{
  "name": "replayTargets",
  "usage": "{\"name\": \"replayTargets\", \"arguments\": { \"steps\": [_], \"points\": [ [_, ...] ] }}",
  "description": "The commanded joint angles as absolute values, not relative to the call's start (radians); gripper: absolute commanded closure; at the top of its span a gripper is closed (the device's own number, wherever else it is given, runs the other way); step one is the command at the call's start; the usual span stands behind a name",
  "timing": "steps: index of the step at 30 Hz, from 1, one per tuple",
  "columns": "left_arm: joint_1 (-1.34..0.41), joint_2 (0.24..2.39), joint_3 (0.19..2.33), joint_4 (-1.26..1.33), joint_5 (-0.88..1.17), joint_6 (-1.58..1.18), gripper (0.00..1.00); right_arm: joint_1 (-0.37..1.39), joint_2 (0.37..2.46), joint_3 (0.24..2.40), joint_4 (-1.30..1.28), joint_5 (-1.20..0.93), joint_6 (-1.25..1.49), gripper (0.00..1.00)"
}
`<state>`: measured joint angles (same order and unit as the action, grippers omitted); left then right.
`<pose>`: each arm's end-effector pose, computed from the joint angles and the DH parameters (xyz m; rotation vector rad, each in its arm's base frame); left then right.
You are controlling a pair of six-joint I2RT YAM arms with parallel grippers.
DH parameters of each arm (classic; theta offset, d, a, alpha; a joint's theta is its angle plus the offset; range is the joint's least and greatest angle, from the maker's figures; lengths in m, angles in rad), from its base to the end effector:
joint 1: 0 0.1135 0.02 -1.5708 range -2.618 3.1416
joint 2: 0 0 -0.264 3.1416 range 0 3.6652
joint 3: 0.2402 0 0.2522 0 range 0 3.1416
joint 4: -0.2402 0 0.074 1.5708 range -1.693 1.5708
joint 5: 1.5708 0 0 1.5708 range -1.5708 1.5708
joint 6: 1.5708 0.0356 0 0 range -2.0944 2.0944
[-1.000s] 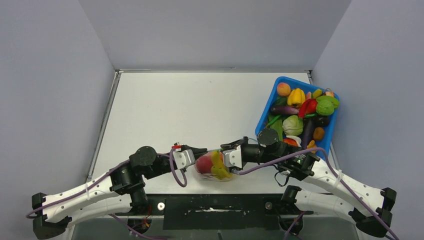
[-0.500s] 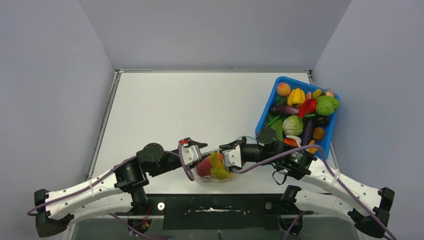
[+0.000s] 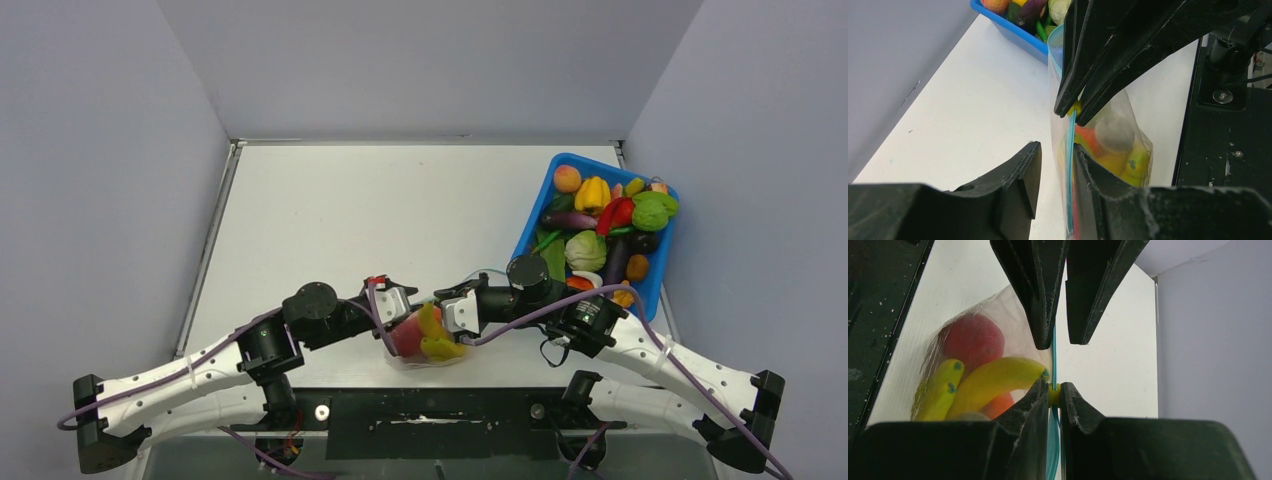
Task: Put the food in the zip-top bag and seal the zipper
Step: Zip the zipper food storage bag at the center of the board.
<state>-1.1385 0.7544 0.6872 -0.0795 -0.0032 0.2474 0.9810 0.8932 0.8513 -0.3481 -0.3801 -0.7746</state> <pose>0.0774 -0.1675 0.3217 1.1238 1.3573 -0.6529 0.1007 0.1742 0.3282 -1.6603 1.0521 0.5076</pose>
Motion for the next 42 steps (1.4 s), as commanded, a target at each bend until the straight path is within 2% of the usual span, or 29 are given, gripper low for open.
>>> {"name": "replayTargets", "arguments": {
  "steps": [1, 3, 6, 7, 23, 42],
  "points": [
    [-1.127, 0.756, 0.711, -0.059, 0.013, 0.257, 0.71, 0.974, 0.893, 0.875, -0.296, -0.404, -0.769, 1.00],
    [-1.124, 0.755, 0.712, -0.060, 0.022, 0.259, 0.74, 0.975, 0.894, 0.874, -0.297, -0.402, -0.767, 1.00],
    [-1.119, 0.754, 0.721, -0.076, 0.030, 0.272, 0.97, 0.975, 0.892, 0.870, -0.297, -0.401, -0.767, 1.00],
    [-1.117, 0.752, 0.722, -0.080, 0.029, 0.276, 1.00, 0.975, 0.892, 0.868, -0.295, -0.399, -0.767, 1.00],
    [-1.111, 0.697, 0.786, -0.192, -0.010, 0.383, 1.00, 0.937, 0.880, 0.909, -0.401, -0.344, -0.783, 1.00],
    [-1.111, 0.582, 0.793, -0.243, -0.189, 0.468, 1.00, 0.856, 0.846, 0.941, -0.568, -0.245, -0.767, 1.00]
  ]
}}
